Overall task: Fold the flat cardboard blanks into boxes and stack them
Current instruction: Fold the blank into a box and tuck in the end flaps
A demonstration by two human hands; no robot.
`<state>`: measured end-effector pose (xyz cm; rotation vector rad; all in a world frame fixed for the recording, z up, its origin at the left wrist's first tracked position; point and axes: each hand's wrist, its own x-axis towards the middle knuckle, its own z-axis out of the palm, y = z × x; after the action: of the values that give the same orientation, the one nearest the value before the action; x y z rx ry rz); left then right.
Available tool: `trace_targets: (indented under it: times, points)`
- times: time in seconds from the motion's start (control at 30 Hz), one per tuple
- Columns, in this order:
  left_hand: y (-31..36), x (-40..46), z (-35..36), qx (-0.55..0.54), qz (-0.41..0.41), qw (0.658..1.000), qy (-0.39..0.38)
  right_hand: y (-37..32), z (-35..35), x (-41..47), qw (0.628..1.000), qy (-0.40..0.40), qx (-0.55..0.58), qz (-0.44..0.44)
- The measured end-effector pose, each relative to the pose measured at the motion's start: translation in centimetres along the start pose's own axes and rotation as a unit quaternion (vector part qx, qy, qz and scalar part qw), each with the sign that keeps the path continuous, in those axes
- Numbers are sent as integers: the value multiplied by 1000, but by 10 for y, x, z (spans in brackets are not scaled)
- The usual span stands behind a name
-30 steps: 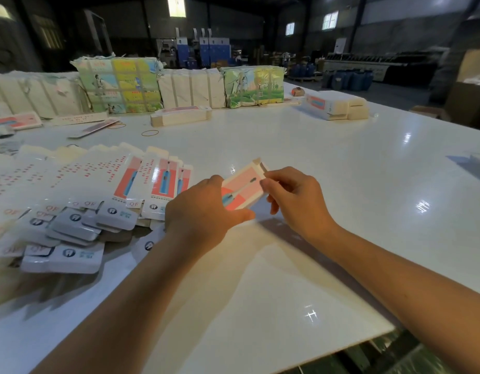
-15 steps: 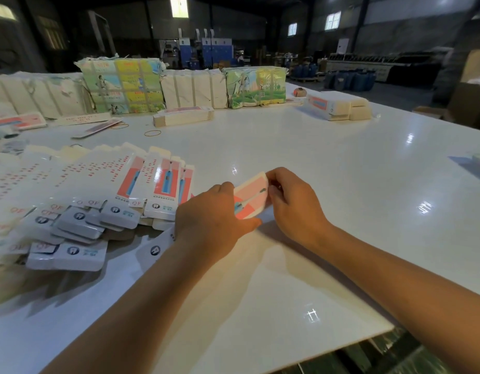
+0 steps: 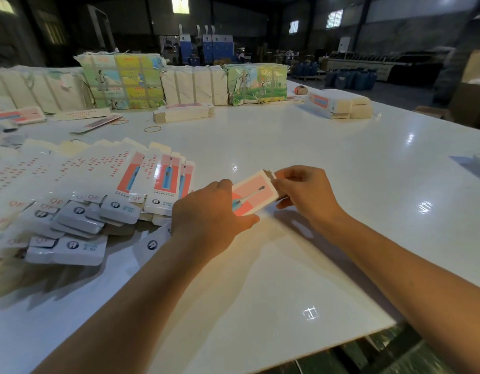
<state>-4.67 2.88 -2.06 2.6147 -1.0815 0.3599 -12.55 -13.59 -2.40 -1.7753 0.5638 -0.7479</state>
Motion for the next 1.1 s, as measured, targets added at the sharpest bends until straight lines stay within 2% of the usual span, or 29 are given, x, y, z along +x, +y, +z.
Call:
trace_targets:
  times: [0.13, 0.3, 0.4, 0.47, 0.6, 0.73, 0.9, 1.0, 1.1]
  points:
    - [1, 0, 0, 4, 6, 1000, -14, -1, -5, 1, 996, 8, -71, -49]
    - [0, 2, -3, -12, 11, 1000, -24, -6, -6, -3, 999, 24, 1, -30]
    - [2, 1, -1, 15, 14, 1000, -2, -6, 0, -9, 993, 50, -61, -88]
    - [2, 1, 0, 27, 8, 999, 21, -7, 4, -13, 991, 33, -72, -107]
    - [-2, 4, -1, -21, -23, 999, 22, -7, 7, -15, 996, -11, -36, -77]
    - [-3, 2, -1, -17, -14, 999, 33, -5, 9, -20, 984, -15, -110, -138]
    - [-4, 1, 0, -9, 10, 1000, 13, -10, 5, -13, 993, -74, 76, -44]
    - [-4, 1, 1, -13, 21, 1000, 1, -6, 3, -9, 991, -107, 78, -3]
    - [-6, 1, 1, -21, 24, 999, -2, -3, 0, -4, 991, -96, 89, 8]
